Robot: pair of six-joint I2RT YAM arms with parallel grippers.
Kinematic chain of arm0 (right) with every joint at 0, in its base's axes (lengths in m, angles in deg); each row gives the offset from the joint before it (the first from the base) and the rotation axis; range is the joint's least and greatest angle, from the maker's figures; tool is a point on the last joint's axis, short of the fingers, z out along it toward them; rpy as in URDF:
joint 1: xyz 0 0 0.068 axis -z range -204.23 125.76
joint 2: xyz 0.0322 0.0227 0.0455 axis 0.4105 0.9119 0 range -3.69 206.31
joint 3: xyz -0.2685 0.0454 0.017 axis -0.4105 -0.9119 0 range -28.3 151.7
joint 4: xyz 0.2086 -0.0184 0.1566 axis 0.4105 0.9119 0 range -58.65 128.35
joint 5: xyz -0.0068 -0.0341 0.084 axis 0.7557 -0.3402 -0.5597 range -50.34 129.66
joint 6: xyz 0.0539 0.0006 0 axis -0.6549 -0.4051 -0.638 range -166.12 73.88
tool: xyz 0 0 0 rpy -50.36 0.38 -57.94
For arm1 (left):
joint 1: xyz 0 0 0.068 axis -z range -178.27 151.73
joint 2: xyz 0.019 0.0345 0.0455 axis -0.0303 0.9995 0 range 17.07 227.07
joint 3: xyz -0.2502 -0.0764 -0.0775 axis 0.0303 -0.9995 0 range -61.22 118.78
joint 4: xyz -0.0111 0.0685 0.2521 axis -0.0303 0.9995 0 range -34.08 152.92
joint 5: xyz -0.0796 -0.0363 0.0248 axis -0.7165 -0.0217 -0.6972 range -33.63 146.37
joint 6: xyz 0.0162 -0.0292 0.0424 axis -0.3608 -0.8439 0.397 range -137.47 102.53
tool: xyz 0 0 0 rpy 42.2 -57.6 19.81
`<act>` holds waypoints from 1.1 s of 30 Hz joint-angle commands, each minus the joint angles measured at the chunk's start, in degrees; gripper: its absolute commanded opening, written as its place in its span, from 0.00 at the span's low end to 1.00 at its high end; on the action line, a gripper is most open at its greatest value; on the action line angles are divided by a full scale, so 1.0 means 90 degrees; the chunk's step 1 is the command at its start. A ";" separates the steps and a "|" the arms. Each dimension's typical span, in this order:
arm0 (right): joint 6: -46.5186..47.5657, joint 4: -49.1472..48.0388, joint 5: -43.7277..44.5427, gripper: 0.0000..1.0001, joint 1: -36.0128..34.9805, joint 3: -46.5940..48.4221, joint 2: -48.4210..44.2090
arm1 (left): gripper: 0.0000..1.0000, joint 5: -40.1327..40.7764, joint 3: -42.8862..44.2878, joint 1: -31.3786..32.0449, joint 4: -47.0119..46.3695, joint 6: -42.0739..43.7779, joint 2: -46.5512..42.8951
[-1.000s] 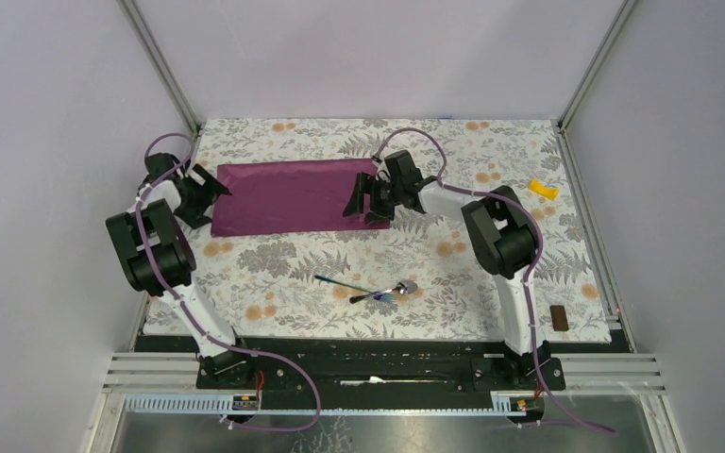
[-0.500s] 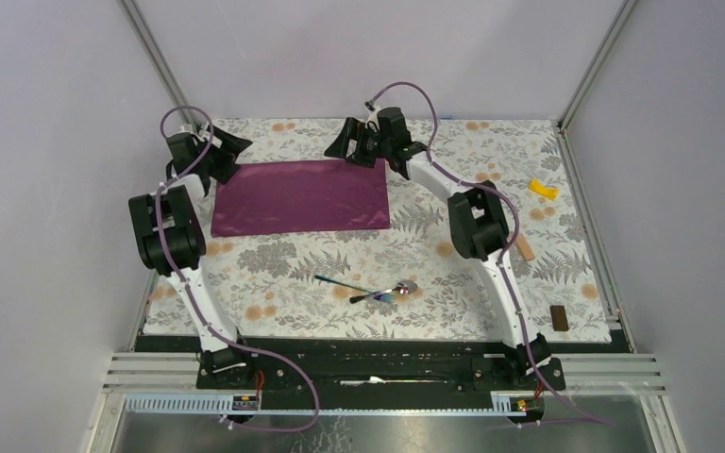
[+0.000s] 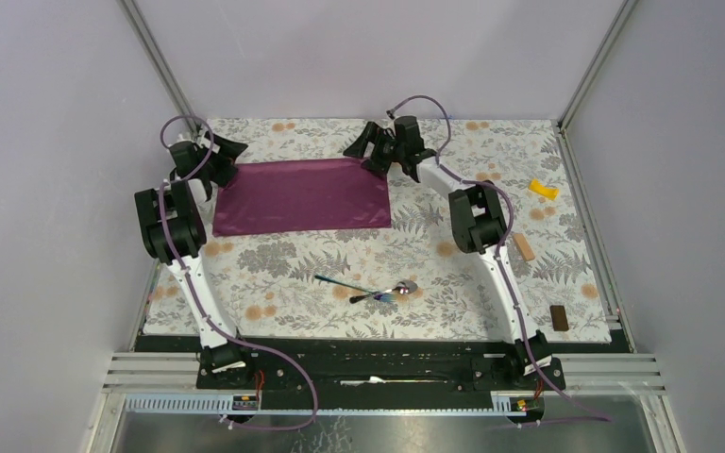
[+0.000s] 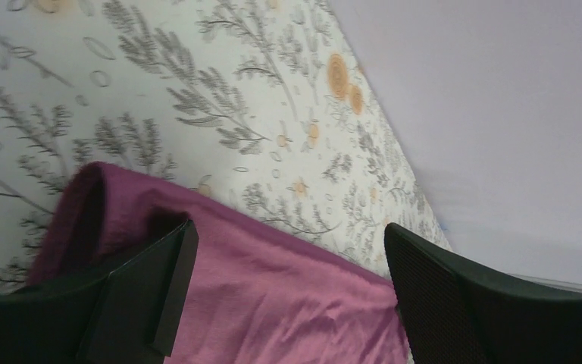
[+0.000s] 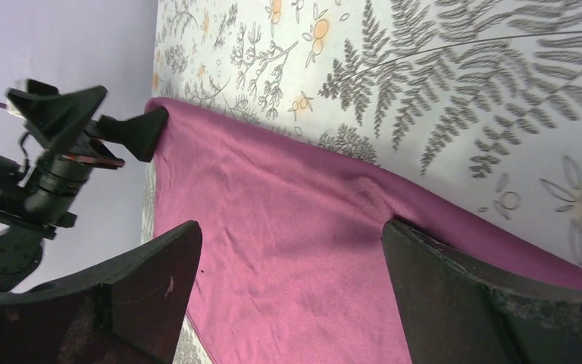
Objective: Fold the napkin into a case and place the utensils inside
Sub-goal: Smooth out the rectangle-folded napkin at the center of the board.
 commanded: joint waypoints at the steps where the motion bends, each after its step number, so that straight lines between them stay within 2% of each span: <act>1: -0.0011 -0.0104 0.0401 0.96 0.0338 -0.0587 -0.0290 | 0.99 0.0271 0.0171 -0.0235 -0.0044 0.0133 0.0286; 5: -0.0018 -0.0240 0.0427 0.96 0.0393 -0.0938 -0.0407 | 0.99 0.0223 0.0565 -0.0359 0.0668 0.0463 0.0642; 9: -0.0089 -0.0240 0.0384 0.96 0.0417 -0.0955 -0.0365 | 0.99 0.0107 0.0822 -0.0466 0.0835 0.0628 0.0714; 14: -0.0158 -0.0247 0.0357 0.96 0.0418 -0.0945 -0.0332 | 0.99 -0.0235 0.1753 -0.0483 0.1619 0.0935 0.1147; 19: -0.0206 -0.0311 0.0357 0.96 0.0433 -0.1065 -0.0402 | 0.99 -0.0468 0.1631 -0.0514 0.1426 0.0770 0.1261; 24: -0.0256 -0.0437 0.0343 1.00 0.0469 -0.1080 -0.0487 | 0.99 -0.0174 0.1664 -0.0517 0.1914 0.1262 0.1118; 29: 0.0081 -0.0345 0.0374 1.00 0.0579 -0.1442 -0.0936 | 0.99 0.0147 0.2889 -0.0494 0.3444 0.2082 0.0717; 31: 0.0411 -0.0334 0.0484 1.00 0.0607 -0.1722 -0.1385 | 0.99 0.0146 0.3348 -0.0459 0.3887 0.2151 0.0337; 33: 0.0710 -0.0296 0.0482 1.00 0.0612 -0.1867 -0.1708 | 0.99 -0.0036 0.3052 -0.0401 0.3679 0.1889 -0.0226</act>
